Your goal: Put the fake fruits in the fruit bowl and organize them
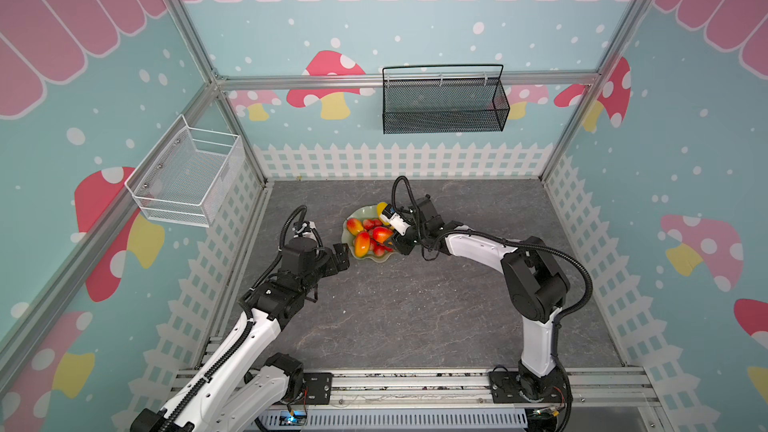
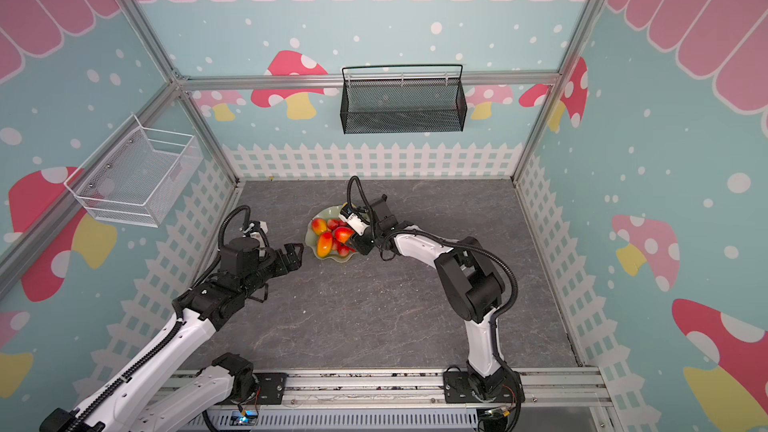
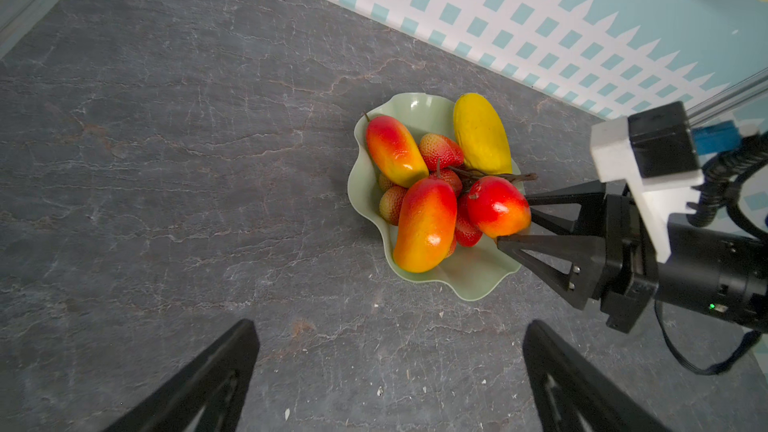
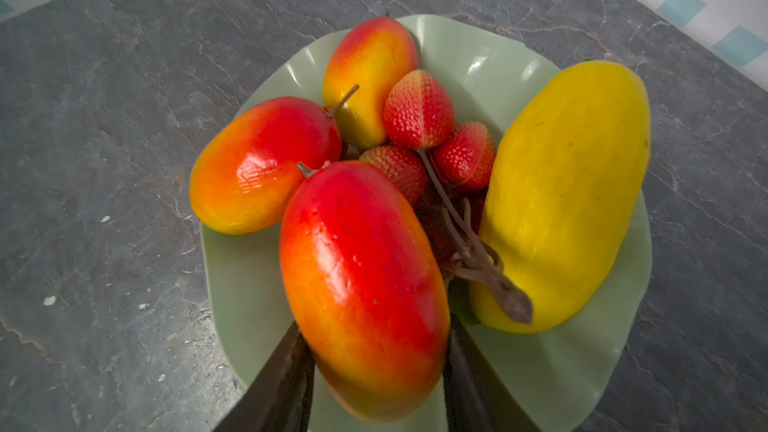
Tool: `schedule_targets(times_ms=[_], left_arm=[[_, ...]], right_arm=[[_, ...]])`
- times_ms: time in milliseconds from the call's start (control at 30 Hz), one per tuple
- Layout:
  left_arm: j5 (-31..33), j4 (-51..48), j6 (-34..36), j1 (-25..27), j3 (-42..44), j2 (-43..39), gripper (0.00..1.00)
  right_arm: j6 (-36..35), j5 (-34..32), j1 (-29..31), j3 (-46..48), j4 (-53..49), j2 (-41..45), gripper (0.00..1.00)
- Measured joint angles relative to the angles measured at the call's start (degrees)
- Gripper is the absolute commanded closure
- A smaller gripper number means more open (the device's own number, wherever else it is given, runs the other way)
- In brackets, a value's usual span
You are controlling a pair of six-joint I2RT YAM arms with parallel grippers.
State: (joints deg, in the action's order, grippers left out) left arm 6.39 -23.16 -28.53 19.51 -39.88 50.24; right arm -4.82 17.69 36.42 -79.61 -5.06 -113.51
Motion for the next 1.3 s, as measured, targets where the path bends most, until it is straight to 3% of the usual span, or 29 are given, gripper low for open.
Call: schedule_targets(times_ms=[400, 600, 967, 1100, 1300], left_arm=[[0.3, -0.9, 0.0, -0.3, 0.1, -0.2, 0.0], [0.3, -0.8, 0.0, -0.4, 0.1, -0.2, 0.0], [0.4, -0.8, 1.1, -1.8, -0.2, 1.4, 0.0], [0.5, -0.1, 2.7, -4.0, -0.7, 2.8, 0.0], [7.6, 6.4, 5.1, -11.3, 1.7, 5.8, 0.0]], right_arm=[[-3.6, -1.5, 0.0, -0.5, -2.9, -0.1, 0.33], [-3.8, -1.8, 0.0, -0.5, -3.9, 1.0, 0.29], [-1.6, -2.8, -0.7, 6.9, -2.6, 19.0, 0.13], [3.3, -1.8, -6.1, 14.1, -0.3, 25.9, 0.11], [17.4, -5.6, -25.7, 30.8, 6.6, 36.5, 0.0]])
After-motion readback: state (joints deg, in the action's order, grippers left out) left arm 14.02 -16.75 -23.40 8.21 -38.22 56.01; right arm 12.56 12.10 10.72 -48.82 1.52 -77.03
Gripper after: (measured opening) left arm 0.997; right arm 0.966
